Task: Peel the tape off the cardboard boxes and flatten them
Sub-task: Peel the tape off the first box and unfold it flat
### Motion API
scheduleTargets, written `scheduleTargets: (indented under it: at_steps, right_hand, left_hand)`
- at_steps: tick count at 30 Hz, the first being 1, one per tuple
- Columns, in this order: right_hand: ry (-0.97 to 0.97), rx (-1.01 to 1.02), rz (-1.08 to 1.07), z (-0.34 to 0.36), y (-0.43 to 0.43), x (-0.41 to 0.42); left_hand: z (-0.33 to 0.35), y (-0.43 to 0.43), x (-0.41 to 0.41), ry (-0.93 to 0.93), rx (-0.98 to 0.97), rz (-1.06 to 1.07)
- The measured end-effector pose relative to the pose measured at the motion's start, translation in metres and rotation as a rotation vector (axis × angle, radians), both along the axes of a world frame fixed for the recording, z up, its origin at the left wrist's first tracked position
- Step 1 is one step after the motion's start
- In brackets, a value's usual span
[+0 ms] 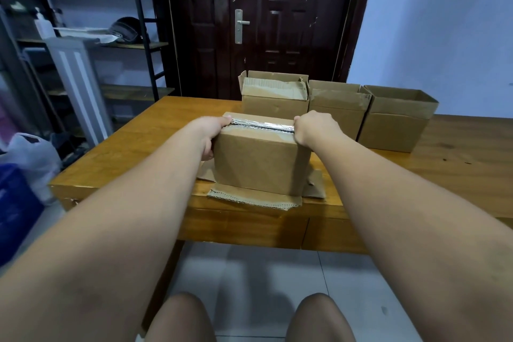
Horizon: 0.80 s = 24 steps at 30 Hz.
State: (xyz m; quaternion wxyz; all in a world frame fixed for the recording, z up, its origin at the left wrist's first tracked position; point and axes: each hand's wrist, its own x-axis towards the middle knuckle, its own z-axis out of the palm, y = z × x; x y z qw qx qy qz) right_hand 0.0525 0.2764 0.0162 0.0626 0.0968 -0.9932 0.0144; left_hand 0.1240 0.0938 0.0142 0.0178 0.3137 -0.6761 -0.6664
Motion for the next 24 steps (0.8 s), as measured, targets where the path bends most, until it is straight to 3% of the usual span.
scheduleTargets:
  at_steps: [6, 10, 17, 21, 24]
  right_hand:
    - [-0.015, 0.014, -0.007, 0.0, -0.002, -0.001]
    - [-0.005, -0.034, -0.007, -0.001, -0.001, 0.003]
    - [0.023, -0.283, -0.111, 0.001, -0.002, 0.011]
    - [0.247, -0.096, -0.007, 0.007, -0.009, 0.019]
    - [0.193, -0.122, 0.115, 0.014, -0.024, 0.019]
  left_hand:
    - [0.0, 0.005, -0.004, 0.012, -0.241, 0.025]
    - [0.0, 0.007, -0.006, 0.026, -0.289, 0.026]
    - [-0.002, 0.002, -0.003, 0.041, -0.193, -0.01]
    - [0.0, 0.001, -0.002, 0.049, 0.01, -0.018]
    - [0.002, 0.003, -0.001, 0.067, 0.029, -0.031]
